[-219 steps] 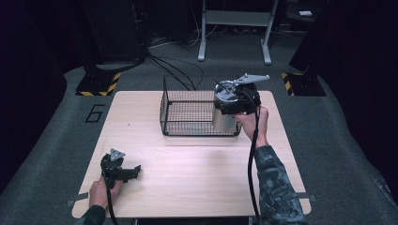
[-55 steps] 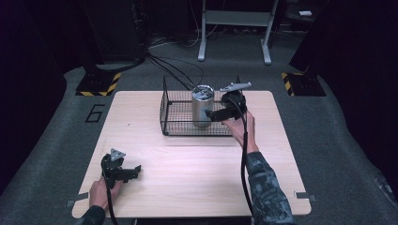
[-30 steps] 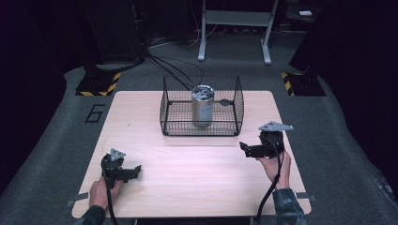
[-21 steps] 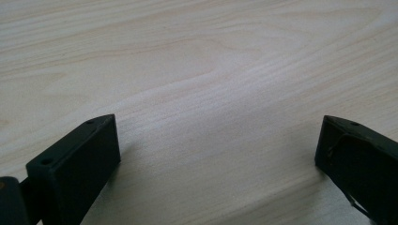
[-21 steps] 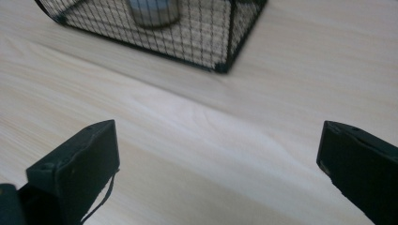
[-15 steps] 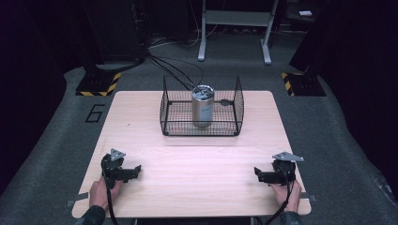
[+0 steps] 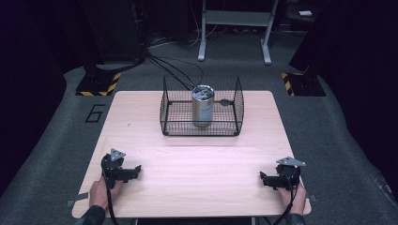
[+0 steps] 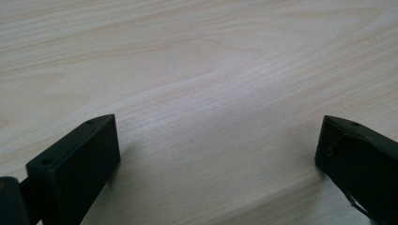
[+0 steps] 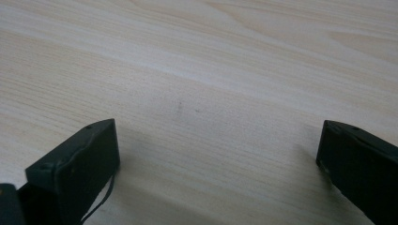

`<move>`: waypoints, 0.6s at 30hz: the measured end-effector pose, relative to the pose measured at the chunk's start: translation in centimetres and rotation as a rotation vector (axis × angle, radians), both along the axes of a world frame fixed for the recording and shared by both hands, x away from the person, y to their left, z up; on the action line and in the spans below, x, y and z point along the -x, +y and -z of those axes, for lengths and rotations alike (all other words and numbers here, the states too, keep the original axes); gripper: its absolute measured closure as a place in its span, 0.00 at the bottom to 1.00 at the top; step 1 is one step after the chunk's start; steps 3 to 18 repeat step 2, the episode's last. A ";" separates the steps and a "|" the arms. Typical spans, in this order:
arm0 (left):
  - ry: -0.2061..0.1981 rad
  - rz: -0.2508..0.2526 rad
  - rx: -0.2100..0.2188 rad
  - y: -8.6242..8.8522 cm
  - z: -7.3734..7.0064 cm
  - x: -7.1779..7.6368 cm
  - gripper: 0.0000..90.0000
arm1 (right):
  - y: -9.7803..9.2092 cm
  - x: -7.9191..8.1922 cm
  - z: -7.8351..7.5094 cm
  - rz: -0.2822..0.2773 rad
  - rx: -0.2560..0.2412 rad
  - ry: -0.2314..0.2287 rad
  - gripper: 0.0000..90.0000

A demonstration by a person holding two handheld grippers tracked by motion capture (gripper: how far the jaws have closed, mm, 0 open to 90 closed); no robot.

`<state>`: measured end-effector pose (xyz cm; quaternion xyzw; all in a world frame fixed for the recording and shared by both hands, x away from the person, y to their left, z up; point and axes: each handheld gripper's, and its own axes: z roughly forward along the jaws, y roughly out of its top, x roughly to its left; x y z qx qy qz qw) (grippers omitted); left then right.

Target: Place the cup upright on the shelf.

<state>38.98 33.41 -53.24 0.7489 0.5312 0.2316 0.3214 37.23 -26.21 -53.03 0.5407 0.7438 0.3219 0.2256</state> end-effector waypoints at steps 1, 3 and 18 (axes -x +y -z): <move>0.000 0.000 0.000 0.0 0.0 0.0 0.00 | 0.0 0.0 0.0 0.000 0.000 0.000 0.00; 0.000 0.000 0.000 0.0 0.0 0.0 0.00 | 0.0 0.0 0.0 0.009 0.001 -0.003 0.00; 0.000 0.000 0.000 0.0 0.0 0.0 0.00 | 0.0 0.0 0.0 0.009 0.001 -0.003 0.00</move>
